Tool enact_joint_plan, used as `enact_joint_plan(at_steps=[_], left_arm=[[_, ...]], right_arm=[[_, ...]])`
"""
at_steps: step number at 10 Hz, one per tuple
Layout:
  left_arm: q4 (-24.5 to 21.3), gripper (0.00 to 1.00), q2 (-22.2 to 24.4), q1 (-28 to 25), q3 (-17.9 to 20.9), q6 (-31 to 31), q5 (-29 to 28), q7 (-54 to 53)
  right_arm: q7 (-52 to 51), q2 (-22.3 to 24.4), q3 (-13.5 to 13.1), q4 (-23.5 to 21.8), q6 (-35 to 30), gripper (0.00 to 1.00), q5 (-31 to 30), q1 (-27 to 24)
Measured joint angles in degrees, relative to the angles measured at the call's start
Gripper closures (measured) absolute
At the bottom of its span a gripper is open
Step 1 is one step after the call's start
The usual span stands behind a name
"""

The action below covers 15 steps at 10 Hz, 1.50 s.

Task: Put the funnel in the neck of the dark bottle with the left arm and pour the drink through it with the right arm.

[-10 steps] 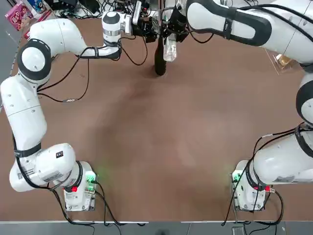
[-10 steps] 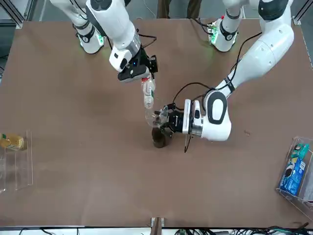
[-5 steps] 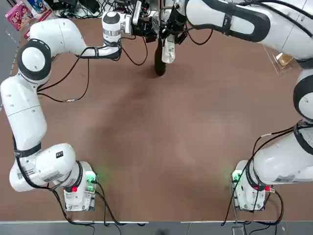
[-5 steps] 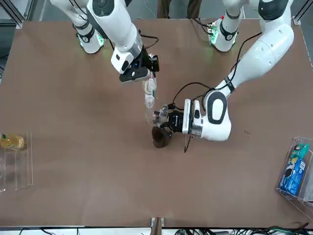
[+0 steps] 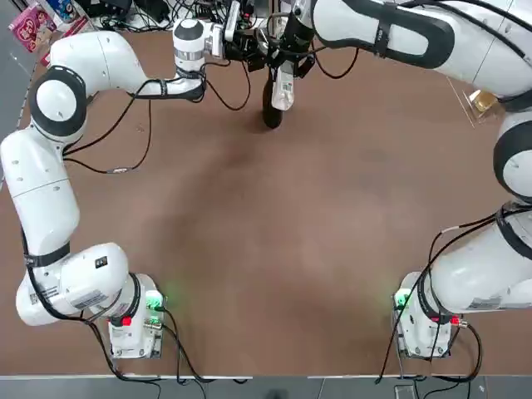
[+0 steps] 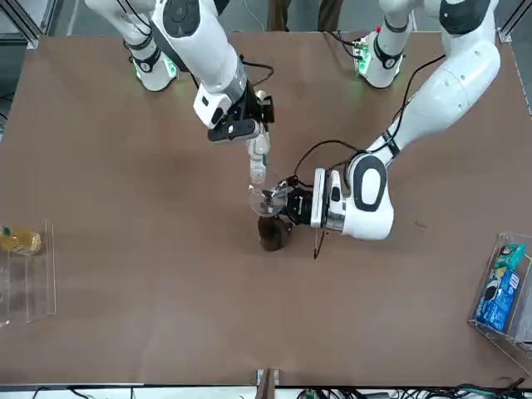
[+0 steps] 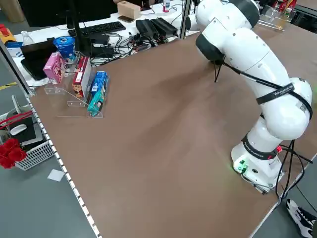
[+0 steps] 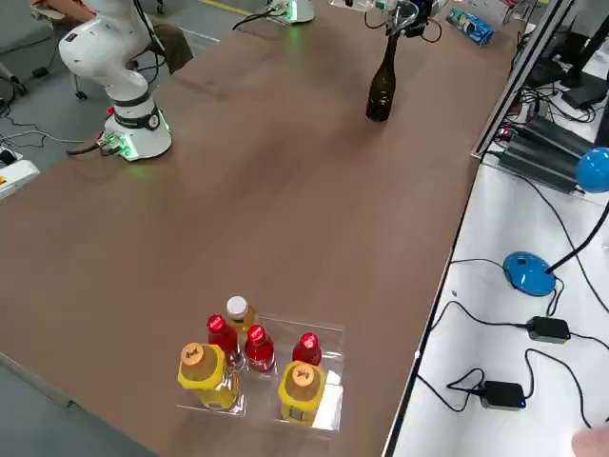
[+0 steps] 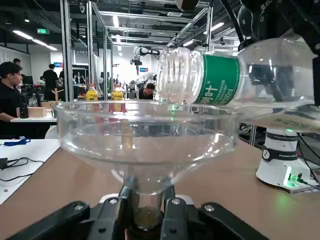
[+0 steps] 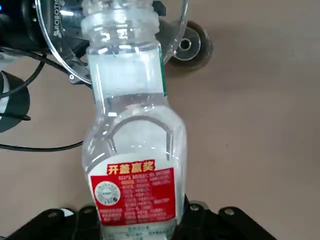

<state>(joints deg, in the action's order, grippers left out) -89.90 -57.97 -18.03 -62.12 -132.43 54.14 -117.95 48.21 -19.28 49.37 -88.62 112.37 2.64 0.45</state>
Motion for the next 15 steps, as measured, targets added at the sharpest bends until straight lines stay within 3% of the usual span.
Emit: enact_joint_plan(at_steps=[9,15], left_arm=[[0.00,0.73,0.00,0.00,0.00,0.00,0.00,0.05],[0.00,0.72,0.00,-0.01,0.00,0.01,0.01,0.06]], right_arm=[[2.44,-0.83,1.60,3.43,-4.95,0.56,-0.12,0.37],[5.42,-4.02,2.59,6.89,-7.42,0.56,-0.12,0.66]])
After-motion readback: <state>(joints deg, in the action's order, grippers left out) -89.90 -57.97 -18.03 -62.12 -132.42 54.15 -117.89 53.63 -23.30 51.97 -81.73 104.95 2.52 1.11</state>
